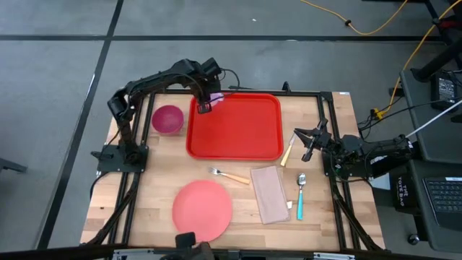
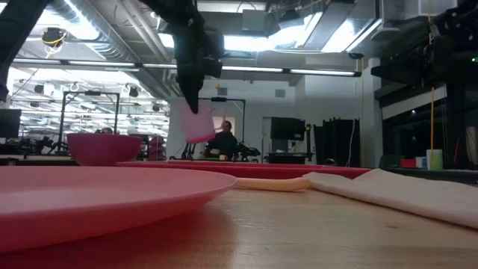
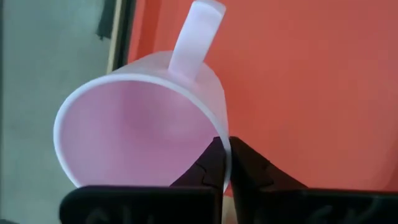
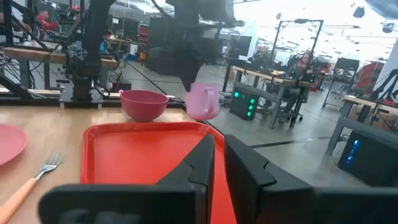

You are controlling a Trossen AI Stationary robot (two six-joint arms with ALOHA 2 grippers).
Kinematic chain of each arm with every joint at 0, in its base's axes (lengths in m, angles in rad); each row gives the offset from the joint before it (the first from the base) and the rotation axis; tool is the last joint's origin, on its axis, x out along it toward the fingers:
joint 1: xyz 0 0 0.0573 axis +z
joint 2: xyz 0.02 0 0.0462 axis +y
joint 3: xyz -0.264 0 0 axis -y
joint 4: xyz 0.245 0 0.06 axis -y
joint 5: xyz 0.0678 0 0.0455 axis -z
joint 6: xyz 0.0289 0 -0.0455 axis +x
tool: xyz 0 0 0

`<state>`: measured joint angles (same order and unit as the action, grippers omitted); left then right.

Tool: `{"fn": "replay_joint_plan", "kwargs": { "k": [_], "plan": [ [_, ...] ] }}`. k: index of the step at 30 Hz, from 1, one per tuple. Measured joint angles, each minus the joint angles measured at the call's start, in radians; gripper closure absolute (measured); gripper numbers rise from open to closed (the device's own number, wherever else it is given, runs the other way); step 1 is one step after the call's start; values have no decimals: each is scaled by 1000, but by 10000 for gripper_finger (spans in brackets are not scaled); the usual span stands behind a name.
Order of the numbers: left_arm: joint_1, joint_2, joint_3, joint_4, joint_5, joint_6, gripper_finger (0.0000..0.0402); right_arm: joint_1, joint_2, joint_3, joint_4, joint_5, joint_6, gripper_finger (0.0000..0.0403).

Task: Set up tray
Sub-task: Put the pink mug on the top left of the red serving tray

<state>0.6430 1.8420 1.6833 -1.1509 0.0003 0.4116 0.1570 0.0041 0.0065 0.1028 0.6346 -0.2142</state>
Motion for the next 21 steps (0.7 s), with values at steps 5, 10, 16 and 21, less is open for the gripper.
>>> {"fn": "replay_joint_plan", "kwargs": {
  "k": [5,10,16,21],
  "plan": [
    [31,35,0,-30,44,2,399,0,0,0,0,0,-1,361],
    [50,52,0,-31,47,21,399,0,0,0,0,0,-5,361],
    [63,103,96,-81,52,22,399,0,0,0,14,0,-51,361],
    [64,166,188,-129,94,46,399,0,0,0,21,0,-56,361]
  ]
}}
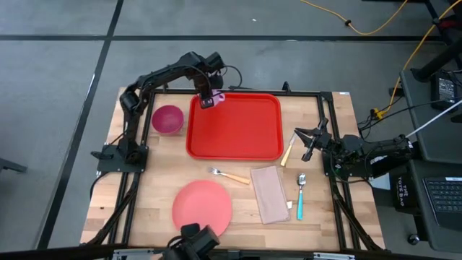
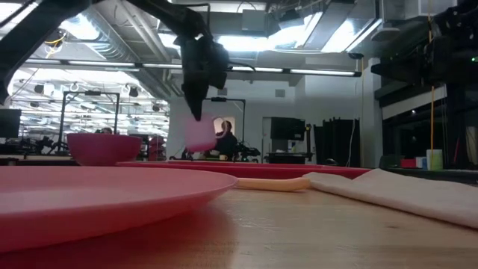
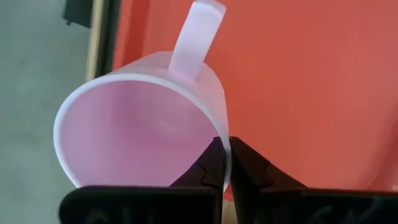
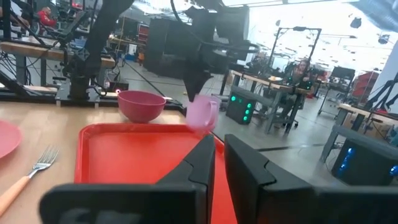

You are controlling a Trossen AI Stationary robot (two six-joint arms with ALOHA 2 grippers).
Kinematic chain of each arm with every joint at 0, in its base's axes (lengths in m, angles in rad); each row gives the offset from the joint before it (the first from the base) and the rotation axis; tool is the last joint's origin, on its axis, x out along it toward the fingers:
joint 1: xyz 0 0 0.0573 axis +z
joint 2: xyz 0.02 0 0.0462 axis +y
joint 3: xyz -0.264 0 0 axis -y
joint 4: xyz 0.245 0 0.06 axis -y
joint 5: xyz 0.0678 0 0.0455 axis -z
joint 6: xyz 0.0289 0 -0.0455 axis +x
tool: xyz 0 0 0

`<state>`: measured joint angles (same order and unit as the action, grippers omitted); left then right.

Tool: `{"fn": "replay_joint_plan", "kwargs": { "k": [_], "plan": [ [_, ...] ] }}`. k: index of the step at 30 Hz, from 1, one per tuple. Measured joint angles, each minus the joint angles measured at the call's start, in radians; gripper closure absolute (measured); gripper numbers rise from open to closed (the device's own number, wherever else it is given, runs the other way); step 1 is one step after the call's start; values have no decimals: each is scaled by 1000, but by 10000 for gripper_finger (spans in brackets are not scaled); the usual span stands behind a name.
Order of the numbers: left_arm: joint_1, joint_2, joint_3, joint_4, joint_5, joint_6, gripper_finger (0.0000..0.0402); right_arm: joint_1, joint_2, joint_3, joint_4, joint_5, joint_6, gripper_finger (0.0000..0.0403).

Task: Set up tray
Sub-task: Put the pink mug on the top left of the red serving tray

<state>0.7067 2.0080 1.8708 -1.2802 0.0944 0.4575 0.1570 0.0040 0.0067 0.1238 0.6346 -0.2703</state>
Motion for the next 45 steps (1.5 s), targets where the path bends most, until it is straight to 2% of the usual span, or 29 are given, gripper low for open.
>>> {"fn": "replay_joint_plan", "kwargs": {
  "k": [12,18,27,34,45],
  "plan": [
    [-4,35,20,-31,-6,-53,399,0,0,0,-1,0,-24,361],
    [-7,60,20,-23,-15,-105,399,0,0,0,-1,0,29,361],
    [-20,122,19,-9,-19,-107,399,0,0,0,-2,-1,62,361],
    [-21,134,19,-5,-83,-153,399,0,0,0,-2,0,85,361],
    [-19,134,19,-5,-59,-227,395,0,0,0,-3,0,86,361]
  ]
}}
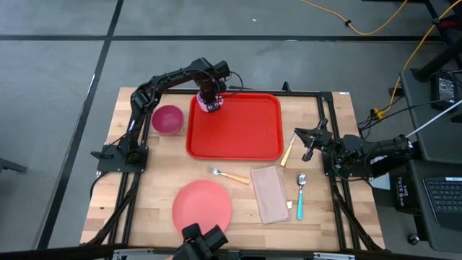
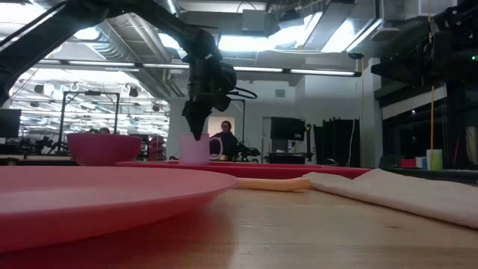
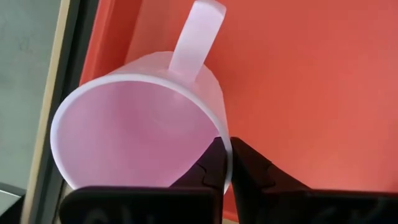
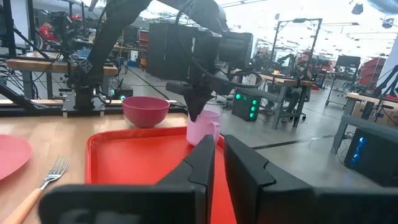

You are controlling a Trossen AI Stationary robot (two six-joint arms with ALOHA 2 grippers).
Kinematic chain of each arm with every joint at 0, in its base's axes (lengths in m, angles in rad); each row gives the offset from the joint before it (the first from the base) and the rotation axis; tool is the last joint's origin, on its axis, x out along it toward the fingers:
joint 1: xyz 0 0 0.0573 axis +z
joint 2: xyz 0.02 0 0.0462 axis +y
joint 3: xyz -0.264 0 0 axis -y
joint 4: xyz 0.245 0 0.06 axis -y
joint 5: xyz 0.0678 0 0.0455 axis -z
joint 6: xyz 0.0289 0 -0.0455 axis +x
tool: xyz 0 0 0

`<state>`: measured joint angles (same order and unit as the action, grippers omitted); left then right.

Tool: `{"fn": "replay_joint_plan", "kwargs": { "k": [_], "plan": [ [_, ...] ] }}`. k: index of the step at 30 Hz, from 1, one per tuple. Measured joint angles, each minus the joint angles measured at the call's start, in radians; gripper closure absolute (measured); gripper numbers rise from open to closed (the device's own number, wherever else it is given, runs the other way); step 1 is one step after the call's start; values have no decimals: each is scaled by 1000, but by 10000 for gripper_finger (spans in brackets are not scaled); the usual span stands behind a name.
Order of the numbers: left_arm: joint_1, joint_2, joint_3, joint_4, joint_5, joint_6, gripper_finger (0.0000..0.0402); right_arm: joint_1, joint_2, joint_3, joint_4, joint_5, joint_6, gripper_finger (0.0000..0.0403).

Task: Set up tray
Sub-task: Put the pink mug on the top left of the red serving tray

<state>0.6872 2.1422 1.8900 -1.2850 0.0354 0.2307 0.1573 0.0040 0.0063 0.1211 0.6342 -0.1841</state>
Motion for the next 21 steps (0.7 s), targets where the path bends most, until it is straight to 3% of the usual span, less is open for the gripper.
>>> {"fn": "replay_joint_plan", "kwargs": {
  "k": [21],
  "plan": [
    [0,0,0,3,58,-79,328,0,0,0,0,0,1,361]
  ]
}}
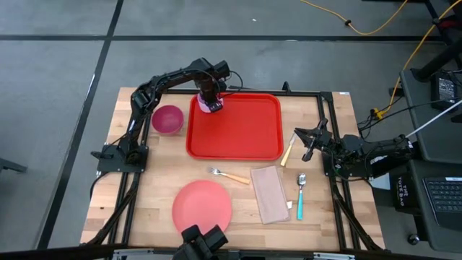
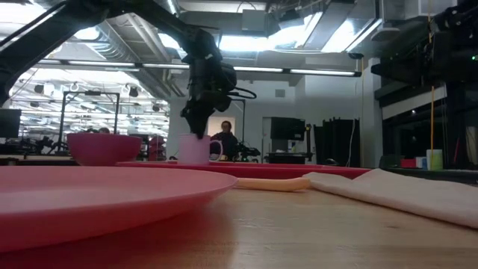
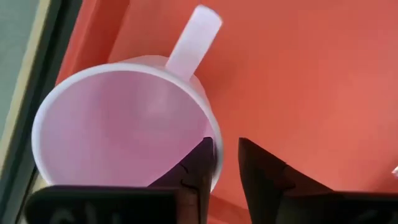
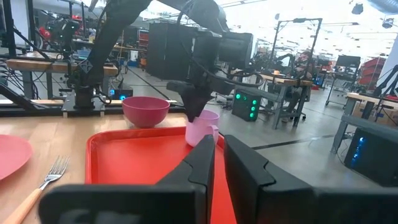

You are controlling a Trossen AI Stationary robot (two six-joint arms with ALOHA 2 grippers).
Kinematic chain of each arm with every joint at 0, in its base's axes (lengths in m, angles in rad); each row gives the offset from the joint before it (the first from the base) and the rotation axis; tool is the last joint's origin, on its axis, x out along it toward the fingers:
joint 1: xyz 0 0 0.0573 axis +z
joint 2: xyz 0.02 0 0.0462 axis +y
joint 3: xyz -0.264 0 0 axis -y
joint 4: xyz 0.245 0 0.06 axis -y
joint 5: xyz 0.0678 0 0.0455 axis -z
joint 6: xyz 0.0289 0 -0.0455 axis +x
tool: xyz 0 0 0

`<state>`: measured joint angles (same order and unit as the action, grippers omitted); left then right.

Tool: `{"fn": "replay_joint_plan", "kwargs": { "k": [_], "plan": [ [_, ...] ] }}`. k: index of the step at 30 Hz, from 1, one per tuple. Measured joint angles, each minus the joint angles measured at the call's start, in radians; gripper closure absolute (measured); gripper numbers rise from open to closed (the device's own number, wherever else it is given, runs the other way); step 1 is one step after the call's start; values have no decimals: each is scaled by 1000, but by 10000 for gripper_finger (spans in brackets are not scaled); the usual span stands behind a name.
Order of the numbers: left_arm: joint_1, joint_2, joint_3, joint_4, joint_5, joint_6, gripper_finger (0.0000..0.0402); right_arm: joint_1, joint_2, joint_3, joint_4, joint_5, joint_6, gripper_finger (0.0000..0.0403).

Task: Set up tray
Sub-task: Put the pink mug on the top left of the red serving tray, then put the pink plate on the bottom of the pink mug on the red serving tray

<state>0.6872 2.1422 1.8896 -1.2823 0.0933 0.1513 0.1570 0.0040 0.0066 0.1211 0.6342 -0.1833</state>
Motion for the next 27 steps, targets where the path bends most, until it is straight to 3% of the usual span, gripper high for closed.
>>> {"fn": "replay_joint_plan", "kwargs": {
  "k": [17,27],
  "plan": [
    [0,-2,2,-7,-13,49,276,0,0,0,0,0,26,361],
    [1,-5,83,-79,-34,88,264,0,0,0,0,0,26,361]
  ]
}}
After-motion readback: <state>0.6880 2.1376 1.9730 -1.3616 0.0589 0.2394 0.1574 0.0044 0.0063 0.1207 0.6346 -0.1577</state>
